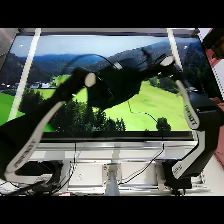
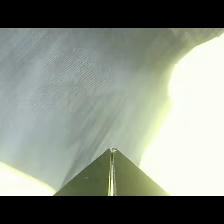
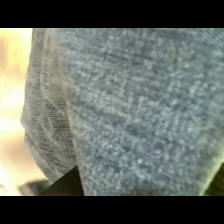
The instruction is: Fold the clothes and pants, and hang the long-sleeved shirts on hangers.
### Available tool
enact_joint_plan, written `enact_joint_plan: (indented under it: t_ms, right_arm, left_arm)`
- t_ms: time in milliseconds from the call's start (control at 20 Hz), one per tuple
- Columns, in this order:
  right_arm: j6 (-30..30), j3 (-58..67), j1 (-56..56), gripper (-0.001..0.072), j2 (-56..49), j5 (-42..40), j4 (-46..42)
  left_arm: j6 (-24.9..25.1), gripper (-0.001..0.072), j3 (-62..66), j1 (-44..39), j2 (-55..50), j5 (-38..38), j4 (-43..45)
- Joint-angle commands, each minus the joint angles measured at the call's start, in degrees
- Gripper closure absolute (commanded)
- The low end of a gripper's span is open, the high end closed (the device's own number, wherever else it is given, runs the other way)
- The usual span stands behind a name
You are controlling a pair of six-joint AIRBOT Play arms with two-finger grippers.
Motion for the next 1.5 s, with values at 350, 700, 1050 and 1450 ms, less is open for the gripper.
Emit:
enact_joint_plan:
  t_ms: [350,700,1050,1450]
  right_arm:
    - [22.73,3.78,-25.79,0.0660,23.71,6.49,-32.26]
    - [26.34,3.72,-49.53,0.0660,31.65,22.21,-46.64]
    - [26.71,-5.77,-68.61,0.0660,31.80,35.15,-58.27]
    - [26.77,-10.80,-76.35,0.0060,31.67,32.74,-44.78]
  left_arm:
    - [-14.08,0.0683,-0.02,17.75,23.76,0.68,18.47]
    - [-14.08,0.0683,-0.02,26.12,28.52,0.68,18.45]
    - [-14.08,0.0683,-0.02,26.08,28.46,0.70,17.81]
    - [-14.08,0.0683,-0.02,26.08,28.46,0.70,17.79]
